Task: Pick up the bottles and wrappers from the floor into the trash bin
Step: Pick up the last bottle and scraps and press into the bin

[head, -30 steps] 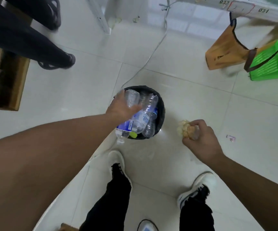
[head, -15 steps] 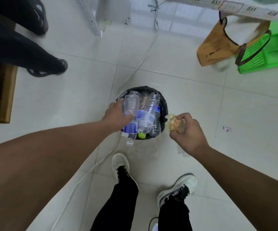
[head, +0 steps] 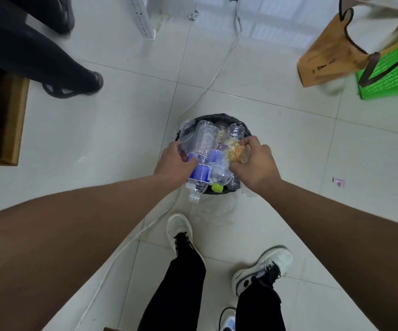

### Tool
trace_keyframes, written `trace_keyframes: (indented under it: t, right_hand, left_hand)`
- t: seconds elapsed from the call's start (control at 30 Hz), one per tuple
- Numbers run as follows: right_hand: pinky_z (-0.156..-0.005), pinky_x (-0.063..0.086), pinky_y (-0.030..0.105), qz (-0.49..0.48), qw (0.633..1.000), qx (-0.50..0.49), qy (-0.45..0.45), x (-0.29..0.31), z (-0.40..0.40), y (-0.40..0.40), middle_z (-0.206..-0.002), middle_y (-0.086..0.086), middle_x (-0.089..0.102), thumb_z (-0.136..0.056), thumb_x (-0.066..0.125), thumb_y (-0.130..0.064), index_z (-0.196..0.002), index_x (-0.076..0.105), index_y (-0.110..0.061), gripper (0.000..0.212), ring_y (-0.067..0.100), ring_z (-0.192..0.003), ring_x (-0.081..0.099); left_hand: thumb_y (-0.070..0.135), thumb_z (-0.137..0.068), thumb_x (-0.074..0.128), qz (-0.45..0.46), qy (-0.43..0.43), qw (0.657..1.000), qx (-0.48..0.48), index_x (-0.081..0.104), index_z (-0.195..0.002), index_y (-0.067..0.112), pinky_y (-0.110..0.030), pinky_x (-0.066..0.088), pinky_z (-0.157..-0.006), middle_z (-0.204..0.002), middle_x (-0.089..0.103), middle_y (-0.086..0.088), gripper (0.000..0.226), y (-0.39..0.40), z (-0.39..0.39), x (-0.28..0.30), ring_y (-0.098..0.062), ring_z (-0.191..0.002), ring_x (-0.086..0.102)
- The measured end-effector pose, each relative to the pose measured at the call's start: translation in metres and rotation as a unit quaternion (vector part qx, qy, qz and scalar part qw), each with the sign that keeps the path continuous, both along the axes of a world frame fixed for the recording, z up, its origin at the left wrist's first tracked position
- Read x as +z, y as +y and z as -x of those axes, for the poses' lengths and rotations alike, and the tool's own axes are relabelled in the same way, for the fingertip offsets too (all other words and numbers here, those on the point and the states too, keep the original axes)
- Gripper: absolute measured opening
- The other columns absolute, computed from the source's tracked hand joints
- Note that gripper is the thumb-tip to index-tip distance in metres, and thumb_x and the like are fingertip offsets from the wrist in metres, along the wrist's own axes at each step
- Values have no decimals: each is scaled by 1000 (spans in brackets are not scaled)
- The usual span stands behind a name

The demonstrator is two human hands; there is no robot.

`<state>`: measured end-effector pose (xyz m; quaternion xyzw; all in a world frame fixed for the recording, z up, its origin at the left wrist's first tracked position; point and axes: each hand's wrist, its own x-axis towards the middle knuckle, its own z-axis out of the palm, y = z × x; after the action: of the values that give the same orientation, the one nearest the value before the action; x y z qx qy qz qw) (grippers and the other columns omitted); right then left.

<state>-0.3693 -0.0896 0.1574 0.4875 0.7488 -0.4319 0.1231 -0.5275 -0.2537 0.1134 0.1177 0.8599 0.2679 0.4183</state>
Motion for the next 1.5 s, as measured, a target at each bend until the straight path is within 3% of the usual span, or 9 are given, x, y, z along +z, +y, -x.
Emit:
trace_keyframes:
  t: [0.07, 0.17, 0.37, 0.47, 0.67, 1.03, 1.13, 1.3, 1.5]
  right_hand:
    - [-90, 57, 40, -25, 999, 22, -19, -14, 17, -2, -136, 8, 47, -89, 73, -30, -141, 52, -32, 56, 31, -104, 66]
    - [-109, 49, 50, -45, 996, 65, -40, -43, 35, -9, -148, 14, 46, -100, 67, -37, -152, 48, -30, 56, 40, -132, 52]
    - [-112, 38, 58, -118, 984, 100, -87, -78, 38, -21, -156, 19, 40, -109, 40, -49, -164, 25, -33, 59, 44, -142, 39]
    - [-117, 35, 62, -74, 990, 77, -90, -71, 31, -14, -167, 15, 32, -106, 39, -59, -167, 13, -41, 69, 44, -150, 32]
    - [-119, 37, 59, -35, 998, 28, -42, -35, 5, 13, -175, 9, 17, -105, 40, -66, -169, 11, -46, 73, 45, -152, 32]
    - [-123, 32, 54, -14, 999, 3, -28, -15, -56, 39, -172, -4, 25, -100, 41, -71, -166, 23, -50, 71, 30, -155, 29]
    - [-122, 33, 52, -3, 999, -8, -32, -16, -76, 42, -172, -6, 25, -97, 41, -75, -165, 24, -52, 74, 28, -154, 29]
    - [-122, 33, 52, 0, 999, -2, -41, -15, -108, 43, -173, -4, 23, -97, 43, -75, -166, 25, -48, 76, 32, -154, 31]
    - [-118, 34, 47, 18, 999, -8, -35, -12, -141, 42, -173, -4, 23, -96, 47, -74, -166, 27, -47, 78, 32, -153, 32]
  left_hand:
    - [40, -94, 75, -2, -1, 1000, -18, 46, -148, 23, -39, 60, -86, -122, 64, 3, 64, -3, 3, -7, -16, -103, 68]
    - [40, -100, 69, -4, -9, 999, -44, 44, -153, 24, -43, 58, -96, -129, 63, 0, 61, -3, 4, -21, -18, -109, 66]
    - [30, -106, 59, -31, 6, 1000, 1, 52, -147, 19, -44, 58, -98, -127, 65, 1, 42, 17, -1, -37, -17, -109, 65]
    - [31, -103, 62, -25, 24, 999, 18, 54, -144, 21, -40, 56, -98, -128, 65, 2, 43, 20, -1, -34, -17, -111, 65]
    - [39, -101, 60, -11, 59, 998, 25, 55, -139, 24, -39, 53, -99, -129, 61, 3, 41, 24, 7, -16, -16, -111, 62]
    - [48, -100, 58, -9, 83, 997, 2, 51, -139, 31, -35, 58, -84, -135, 53, 8, 43, 24, 6, 9, -13, -102, 69]
    - [49, -100, 57, -8, 86, 996, -2, 50, -143, 29, -41, 59, -90, -138, 52, 6, 48, 21, -2, 9, -15, -103, 69]
    - [51, -99, 56, 16, 96, 995, -2, 49, -146, 27, -35, 53, -86, -141, 51, 4, 54, 15, -19, 11, -13, -105, 65]
    - [52, -97, 57, 53, 112, 992, 37, 53, -137, 29, -44, 50, -104, -137, 53, 1, 46, -9, -40, 20, -23, -115, 64]
